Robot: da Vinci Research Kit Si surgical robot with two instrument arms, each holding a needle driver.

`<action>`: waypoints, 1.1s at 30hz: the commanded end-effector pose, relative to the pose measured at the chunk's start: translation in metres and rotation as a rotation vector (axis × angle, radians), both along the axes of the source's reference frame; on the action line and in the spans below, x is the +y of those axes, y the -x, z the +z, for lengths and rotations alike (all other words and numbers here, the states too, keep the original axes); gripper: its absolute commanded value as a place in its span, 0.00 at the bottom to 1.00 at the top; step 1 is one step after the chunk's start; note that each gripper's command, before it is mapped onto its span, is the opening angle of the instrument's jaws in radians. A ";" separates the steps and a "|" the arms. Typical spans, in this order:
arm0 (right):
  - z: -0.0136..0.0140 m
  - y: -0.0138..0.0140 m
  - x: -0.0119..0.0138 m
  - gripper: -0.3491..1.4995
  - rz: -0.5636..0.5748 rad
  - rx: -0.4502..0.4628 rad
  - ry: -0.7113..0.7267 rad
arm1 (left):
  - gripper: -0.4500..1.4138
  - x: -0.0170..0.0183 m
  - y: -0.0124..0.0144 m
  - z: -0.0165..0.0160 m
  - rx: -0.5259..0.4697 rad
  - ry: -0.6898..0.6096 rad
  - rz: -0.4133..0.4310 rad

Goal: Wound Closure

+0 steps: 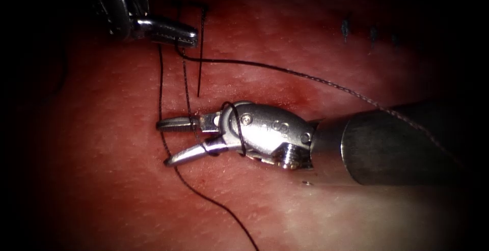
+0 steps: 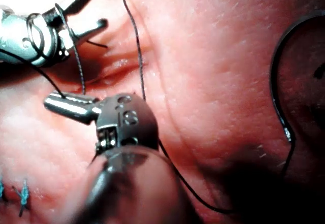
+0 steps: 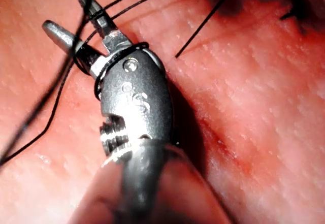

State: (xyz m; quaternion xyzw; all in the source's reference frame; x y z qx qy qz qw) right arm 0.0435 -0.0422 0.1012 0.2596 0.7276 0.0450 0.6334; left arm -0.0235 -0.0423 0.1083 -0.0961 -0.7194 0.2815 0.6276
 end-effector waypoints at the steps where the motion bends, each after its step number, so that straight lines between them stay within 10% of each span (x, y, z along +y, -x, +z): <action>1: 0.0005 -0.0007 -0.0001 0.32 0.011 0.014 -0.006 | 0.00 -0.0008 0.0003 0.0014 0.017 0.011 0.000; 15: 0.0002 -0.0002 0.0012 0.52 0.125 0.138 -0.127 | 0.00 -0.0023 -0.0024 0.0041 0.004 0.013 -0.043; 33: -0.0011 0.0013 0.0036 0.49 0.176 0.163 -0.166 | 0.00 -0.0089 -0.0032 0.0039 -0.060 -0.087 0.034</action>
